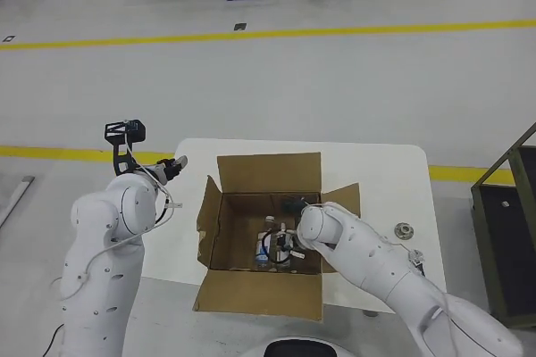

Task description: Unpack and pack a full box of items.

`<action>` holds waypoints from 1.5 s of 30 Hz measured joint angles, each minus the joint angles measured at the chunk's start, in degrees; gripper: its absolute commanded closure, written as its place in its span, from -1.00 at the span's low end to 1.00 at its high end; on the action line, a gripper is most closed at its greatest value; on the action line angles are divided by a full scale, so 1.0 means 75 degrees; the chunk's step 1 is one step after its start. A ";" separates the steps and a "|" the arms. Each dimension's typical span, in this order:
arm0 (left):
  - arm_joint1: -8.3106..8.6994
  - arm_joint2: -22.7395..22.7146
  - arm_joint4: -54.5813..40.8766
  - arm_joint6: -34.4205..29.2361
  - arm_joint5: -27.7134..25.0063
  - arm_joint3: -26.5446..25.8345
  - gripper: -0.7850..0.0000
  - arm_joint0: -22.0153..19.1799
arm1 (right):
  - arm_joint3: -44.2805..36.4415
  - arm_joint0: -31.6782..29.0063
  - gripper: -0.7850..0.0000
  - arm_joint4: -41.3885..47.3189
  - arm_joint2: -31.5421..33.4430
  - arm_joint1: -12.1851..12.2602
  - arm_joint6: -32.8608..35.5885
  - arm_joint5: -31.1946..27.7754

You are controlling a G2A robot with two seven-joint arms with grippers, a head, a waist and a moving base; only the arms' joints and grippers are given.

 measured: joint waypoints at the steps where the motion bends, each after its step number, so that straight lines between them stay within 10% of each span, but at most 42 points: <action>1: 0.0000 0.0000 0.0000 0.0000 0.0000 0.0000 -1.00 0.0000 | 0.0160 0.0038 1.00 0.0039 -0.0069 -0.0091 -0.0033 -0.0068; 18: 0.0000 0.0000 0.0000 0.0000 0.0000 0.0000 -1.00 0.0000 | 0.1876 0.0159 0.94 0.0960 -0.0131 -0.0991 -0.0900 -0.2020; 19: 0.0000 0.0000 0.0000 0.0000 0.0000 0.0000 -1.00 0.0000 | 0.1975 0.0150 0.55 0.0982 -0.0121 -0.1029 -0.0962 -0.2101; 26: 0.0000 0.0000 0.0000 0.0000 0.0000 0.0000 -1.00 0.0000 | 0.2391 0.0174 -0.02 0.0965 -0.0108 -0.1220 -0.1065 -0.2321; 31: 0.0000 0.0000 0.0000 0.0000 0.0000 0.0000 -1.00 0.0000 | 0.2519 0.0248 -1.00 0.0857 -0.0088 -0.1306 -0.0988 -0.2429; 38: 0.0000 0.0000 0.0000 0.0000 0.0000 0.0000 -1.00 0.0000 | 0.2330 0.0452 -1.00 0.0644 0.0100 -0.1255 -0.0844 -0.2619; 44: 0.0000 0.0000 0.0000 0.0000 0.0000 0.0000 -1.00 0.0000 | 0.0986 0.0658 1.00 -0.0132 0.0809 -0.0683 -0.1084 -0.2775; 45: 0.0000 0.0000 0.0000 0.0000 0.0000 0.0000 -1.00 0.0000 | 0.0589 0.0603 1.00 -0.0373 0.1001 -0.0523 -0.1123 -0.2749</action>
